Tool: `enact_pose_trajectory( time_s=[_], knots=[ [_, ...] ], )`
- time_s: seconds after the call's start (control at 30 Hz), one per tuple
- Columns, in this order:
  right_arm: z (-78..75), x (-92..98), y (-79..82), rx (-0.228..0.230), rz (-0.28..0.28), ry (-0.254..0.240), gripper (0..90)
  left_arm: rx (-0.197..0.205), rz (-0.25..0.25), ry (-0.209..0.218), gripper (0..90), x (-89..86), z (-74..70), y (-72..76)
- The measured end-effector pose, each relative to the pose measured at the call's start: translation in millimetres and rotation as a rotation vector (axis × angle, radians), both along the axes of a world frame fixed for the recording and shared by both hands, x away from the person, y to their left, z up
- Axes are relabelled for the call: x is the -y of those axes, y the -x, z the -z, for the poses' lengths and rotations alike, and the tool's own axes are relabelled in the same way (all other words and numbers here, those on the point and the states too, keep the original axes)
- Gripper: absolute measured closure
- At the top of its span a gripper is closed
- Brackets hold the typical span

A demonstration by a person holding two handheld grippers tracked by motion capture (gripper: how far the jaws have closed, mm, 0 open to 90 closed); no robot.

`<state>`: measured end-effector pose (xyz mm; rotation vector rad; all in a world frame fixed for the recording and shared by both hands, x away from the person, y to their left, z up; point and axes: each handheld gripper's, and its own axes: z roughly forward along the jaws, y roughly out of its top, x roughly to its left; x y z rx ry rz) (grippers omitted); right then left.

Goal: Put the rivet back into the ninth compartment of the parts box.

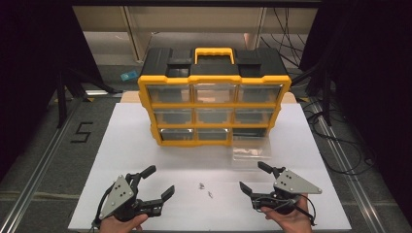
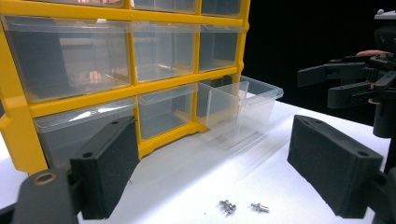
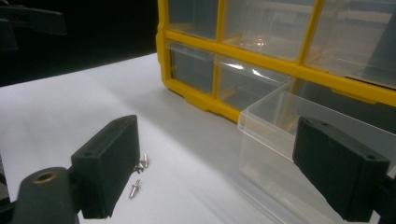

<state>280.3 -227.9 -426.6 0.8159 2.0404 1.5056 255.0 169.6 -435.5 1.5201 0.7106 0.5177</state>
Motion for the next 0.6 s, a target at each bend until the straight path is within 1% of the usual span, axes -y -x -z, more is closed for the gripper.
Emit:
enact_pose_trajectory(
  time_s=[0.03, 0.07, 0.1, 0.13, 0.2, 0.23, 0.27, 0.33, 0.37, 0.4, 0.47, 0.5, 0.57, 0.6],
  knots=[
    [0.0, 0.0, 0.0, 0.0, 0.0, 0.0, 15.9, 0.0, 0.0, 0.0, 16.0, 0.0, 0.0, 0.0],
    [-0.8, -0.7, -0.8, 0.007, -0.012, 0.017, 16.1, -0.001, -0.001, 0.0, 16.0, 0.0, 0.1, 0.1],
    [-0.8, -0.7, -0.8, 0.007, -0.012, 0.017, 16.1, -0.001, -0.001, 0.0, 16.0, 0.0, 0.1, 0.1],
    [-1.6, -3.1, -2.2, 0.022, -0.023, 0.019, 16.0, -0.001, -0.001, 0.0, 16.0, 0.0, 0.1, 0.1],
    [-4.5, -5.2, -2.4, 0.011, -0.031, 0.044, 16.2, -0.001, -0.001, -0.001, 16.0, 0.0, 0.2, 0.0],
    [-4.5, -5.2, -2.4, 0.011, -0.031, 0.044, 16.2, -0.001, -0.002, -0.001, 16.0, 0.0, 0.2, 0.0],
    [-7.3, -8.2, -3.3, -0.006, -0.049, 0.072, 16.4, -0.002, -0.003, -0.003, 16.0, -0.2, 0.3, -0.1],
    [-8.7, -12.8, -5.1, -0.004, -0.059, 0.096, 18.3, -0.003, -0.003, -0.003, 16.0, -0.1, 0.5, -0.2],
    [-9.8, -15.1, -5.7, -0.02, -0.071, 0.111, 18.8, -0.003, -0.003, -0.002, 16.0, 0.0, 0.6, -0.2],
    [-10.3, -17.2, -6.9, -0.021, -0.08, 0.121, 18.9, -0.004, -0.003, -0.002, 16.0, 0.0, 0.7, -0.1],
    [-12.0, -24.0, -10.0, -0.052, -0.11, 0.167, 21.2, -0.004, -0.003, -0.003, 16.0, -0.1, 0.7, -0.3],
    [-12.0, -24.0, -10.0, -0.052, -0.11, 0.167, 21.2, -0.004, -0.003, -0.003, 16.0, -0.1, 0.7, -0.3],
    [-12.3, -31.5, -13.2, -0.051, -0.127, 0.196, 24.8, -0.004, -0.004, -0.002, 16.0, -0.3, 0.6, -0.2],
    [-13.3, -34.3, -14.8, -0.069, -0.137, 0.216, 24.8, -0.003, -0.004, -0.001, 16.0, -0.3, 0.6, -0.3]
  ],
)
